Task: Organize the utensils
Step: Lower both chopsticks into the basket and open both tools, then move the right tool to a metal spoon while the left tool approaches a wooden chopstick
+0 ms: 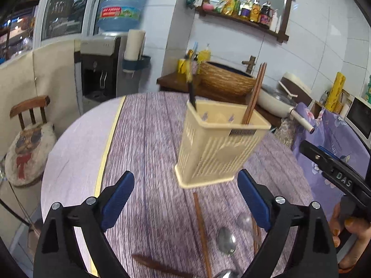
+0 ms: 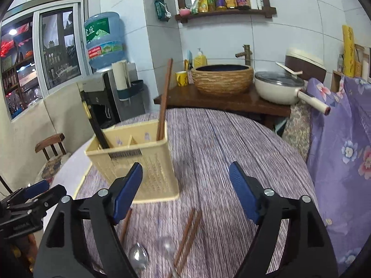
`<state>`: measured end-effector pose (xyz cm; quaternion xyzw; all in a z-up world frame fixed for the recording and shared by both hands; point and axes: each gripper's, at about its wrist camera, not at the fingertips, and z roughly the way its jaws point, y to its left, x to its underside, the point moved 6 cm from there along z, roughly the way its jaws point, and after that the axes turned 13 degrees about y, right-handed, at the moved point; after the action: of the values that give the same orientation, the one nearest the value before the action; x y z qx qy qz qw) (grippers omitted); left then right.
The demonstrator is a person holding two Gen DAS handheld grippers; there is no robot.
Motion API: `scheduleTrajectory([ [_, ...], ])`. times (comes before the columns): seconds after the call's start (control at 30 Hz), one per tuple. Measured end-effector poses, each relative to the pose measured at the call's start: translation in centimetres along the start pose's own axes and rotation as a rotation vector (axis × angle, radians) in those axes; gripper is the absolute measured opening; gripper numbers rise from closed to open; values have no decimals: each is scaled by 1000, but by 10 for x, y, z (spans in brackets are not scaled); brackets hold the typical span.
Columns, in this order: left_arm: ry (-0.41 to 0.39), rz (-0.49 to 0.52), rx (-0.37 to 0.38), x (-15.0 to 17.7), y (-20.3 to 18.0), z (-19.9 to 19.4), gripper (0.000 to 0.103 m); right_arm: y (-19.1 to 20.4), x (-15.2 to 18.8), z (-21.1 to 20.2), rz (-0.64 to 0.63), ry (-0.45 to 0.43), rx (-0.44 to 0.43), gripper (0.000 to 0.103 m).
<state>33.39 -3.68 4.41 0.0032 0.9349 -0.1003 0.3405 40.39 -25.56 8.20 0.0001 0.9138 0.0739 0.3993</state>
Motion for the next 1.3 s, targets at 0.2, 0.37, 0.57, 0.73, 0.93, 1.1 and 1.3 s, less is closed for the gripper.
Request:
scheduleTrajectory([
  [0.2, 84, -29, -14, 39, 15, 16, 83, -15, 55, 6, 23, 57, 40, 88],
  [0.37, 150, -16, 2, 58, 14, 30, 59, -23, 91, 18, 44, 128, 50, 88],
  [0.57, 208, 26, 14, 69, 1, 49, 43, -33, 117, 23, 53, 170, 78, 88],
  [0.73, 248, 78, 9, 68, -14, 66, 40, -41, 124, 25, 62, 198, 83, 87],
  [0.93, 296, 119, -50, 62, -22, 94, 36, -40, 122, 27, 40, 213, 90, 84],
  [1.1, 322, 107, -71, 61, -17, 109, 35, -40, 122, 30, 47, 228, 85, 84],
  [1.3, 326, 112, -81, 56, -20, 113, 32, -22, 118, 39, -4, 244, 27, 75],
])
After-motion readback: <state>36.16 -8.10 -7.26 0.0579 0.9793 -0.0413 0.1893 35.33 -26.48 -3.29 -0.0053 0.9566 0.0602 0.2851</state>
